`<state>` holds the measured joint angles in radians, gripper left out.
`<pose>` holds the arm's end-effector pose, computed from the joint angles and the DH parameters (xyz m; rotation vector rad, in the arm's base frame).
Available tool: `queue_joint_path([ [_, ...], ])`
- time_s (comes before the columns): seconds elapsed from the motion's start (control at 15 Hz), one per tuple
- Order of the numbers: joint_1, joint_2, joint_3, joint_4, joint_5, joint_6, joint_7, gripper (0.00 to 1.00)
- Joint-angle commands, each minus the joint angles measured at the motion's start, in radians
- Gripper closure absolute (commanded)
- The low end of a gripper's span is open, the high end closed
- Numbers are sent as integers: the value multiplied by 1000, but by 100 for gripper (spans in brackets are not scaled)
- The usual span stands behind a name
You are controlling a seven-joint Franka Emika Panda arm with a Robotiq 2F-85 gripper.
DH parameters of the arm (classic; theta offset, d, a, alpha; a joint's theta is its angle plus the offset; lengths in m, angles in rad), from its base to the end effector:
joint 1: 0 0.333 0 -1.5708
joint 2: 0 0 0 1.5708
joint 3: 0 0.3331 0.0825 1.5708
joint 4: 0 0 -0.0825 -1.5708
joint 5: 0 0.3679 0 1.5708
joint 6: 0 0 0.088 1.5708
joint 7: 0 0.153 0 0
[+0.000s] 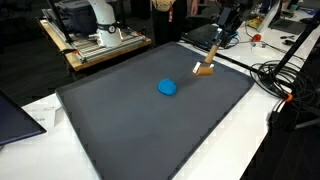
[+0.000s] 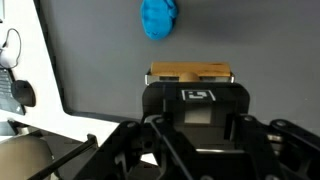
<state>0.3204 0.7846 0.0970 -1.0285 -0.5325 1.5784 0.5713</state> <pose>0.7013 0.2025 0.3498 2.6253 -0.1407 0.0197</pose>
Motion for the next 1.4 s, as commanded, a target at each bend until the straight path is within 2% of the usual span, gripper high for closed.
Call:
queue_joint_path([
  [0.0,-106,-188,40,-240,67,88,-75,77],
  [0.2,-190,-295,54,-369,108,127,-159,77],
  [0.27,-174,-332,-5,-409,157,151,-207,77],
  [0.6,-249,-519,-44,-638,233,282,-346,77],
  [0.67,-213,-398,-54,-486,207,210,-311,52],
  [0.87,-235,-474,-59,-581,211,252,-333,52],
  [1.07,-232,-486,-57,-602,212,259,-332,52],
  [1.13,-232,-486,-57,-605,212,262,-332,77],
  [1.33,-260,-497,-65,-621,246,306,-369,77],
])
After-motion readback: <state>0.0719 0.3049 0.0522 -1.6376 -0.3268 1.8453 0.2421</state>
